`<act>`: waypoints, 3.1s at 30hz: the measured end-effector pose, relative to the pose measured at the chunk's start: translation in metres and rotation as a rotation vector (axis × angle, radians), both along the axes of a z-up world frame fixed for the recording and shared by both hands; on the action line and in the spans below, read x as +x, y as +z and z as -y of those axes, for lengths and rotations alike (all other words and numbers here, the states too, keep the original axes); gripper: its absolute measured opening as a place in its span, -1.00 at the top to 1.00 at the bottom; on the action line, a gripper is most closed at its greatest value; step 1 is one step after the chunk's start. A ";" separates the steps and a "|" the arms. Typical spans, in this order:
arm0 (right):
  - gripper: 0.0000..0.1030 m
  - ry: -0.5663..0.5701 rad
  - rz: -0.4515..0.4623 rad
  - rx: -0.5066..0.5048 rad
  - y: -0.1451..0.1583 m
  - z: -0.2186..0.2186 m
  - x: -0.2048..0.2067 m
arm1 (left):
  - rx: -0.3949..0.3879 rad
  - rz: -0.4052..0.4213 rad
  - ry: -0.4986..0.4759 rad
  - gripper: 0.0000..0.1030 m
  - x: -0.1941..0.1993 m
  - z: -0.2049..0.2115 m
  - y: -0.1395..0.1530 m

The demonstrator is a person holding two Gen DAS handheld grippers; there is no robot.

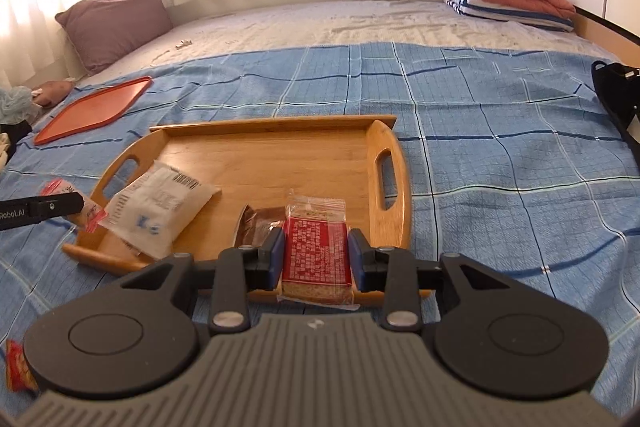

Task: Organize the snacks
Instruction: 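Carry both packets over the tray and open both tools to drop them, then lift both tools away from the tray back toward the snack pile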

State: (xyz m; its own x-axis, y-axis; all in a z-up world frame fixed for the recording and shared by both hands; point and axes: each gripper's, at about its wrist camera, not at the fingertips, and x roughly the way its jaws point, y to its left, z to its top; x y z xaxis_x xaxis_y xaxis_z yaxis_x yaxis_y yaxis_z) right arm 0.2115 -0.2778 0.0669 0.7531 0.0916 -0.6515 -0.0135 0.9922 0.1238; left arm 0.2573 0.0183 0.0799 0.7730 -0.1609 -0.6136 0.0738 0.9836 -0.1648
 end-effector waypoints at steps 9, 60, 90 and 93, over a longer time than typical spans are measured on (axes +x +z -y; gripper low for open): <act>0.24 -0.036 -0.060 0.019 -0.020 0.001 0.039 | 0.007 -0.013 0.007 0.50 0.029 0.003 -0.014; -1.00 0.051 0.095 -0.002 0.021 -0.024 -0.093 | 0.067 0.169 -0.078 -0.80 -0.154 -0.012 0.033; -1.00 0.178 0.225 -0.218 -0.041 -0.091 -0.209 | 0.161 0.215 -0.019 -0.89 -0.248 -0.017 -0.022; -1.00 0.167 0.221 -0.207 -0.049 -0.094 -0.210 | 0.156 0.210 0.038 -0.90 -0.241 -0.020 -0.034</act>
State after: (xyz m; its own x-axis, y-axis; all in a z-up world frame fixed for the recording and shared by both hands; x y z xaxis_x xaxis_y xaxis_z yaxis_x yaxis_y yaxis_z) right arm 0.0015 -0.1838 0.0180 0.8639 0.1083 -0.4919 -0.1818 0.9778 -0.1040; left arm 0.0160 0.0382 0.0459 0.8896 -0.0458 -0.4545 0.0533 0.9986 0.0037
